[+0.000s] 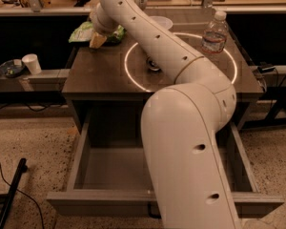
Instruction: Place green rice chip bag into top drawer
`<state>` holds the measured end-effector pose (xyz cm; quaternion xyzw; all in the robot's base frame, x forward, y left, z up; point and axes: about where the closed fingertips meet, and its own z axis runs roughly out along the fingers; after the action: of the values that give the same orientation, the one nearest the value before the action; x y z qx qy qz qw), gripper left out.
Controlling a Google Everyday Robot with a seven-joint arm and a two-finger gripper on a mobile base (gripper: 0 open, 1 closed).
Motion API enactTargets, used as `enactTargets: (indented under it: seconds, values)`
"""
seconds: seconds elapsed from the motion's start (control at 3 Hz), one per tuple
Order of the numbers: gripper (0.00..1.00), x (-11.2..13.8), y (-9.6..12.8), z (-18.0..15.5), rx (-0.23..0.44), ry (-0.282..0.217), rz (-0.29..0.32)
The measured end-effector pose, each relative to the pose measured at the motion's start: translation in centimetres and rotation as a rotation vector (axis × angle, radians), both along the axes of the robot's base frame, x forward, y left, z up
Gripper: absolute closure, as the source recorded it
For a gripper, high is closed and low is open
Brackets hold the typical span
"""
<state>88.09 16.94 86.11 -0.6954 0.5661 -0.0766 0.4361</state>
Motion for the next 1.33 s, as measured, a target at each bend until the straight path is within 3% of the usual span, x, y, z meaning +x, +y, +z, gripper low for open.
enactTargets:
  seconds: [0.33, 0.67, 1.0, 1.33]
  values:
    - [0.5, 0.7, 0.0, -0.6, 0.009, 0.003, -0.005]
    - [0.73, 1.8, -0.1, -2.5, 0.021, 0.0, -0.023]
    - [0.96, 1.4, -0.9, -0.9, 0.079, -0.057, -0.02]
    - [1.0, -2.5, -0.3, 2.0, 0.125, -0.132, 0.058]
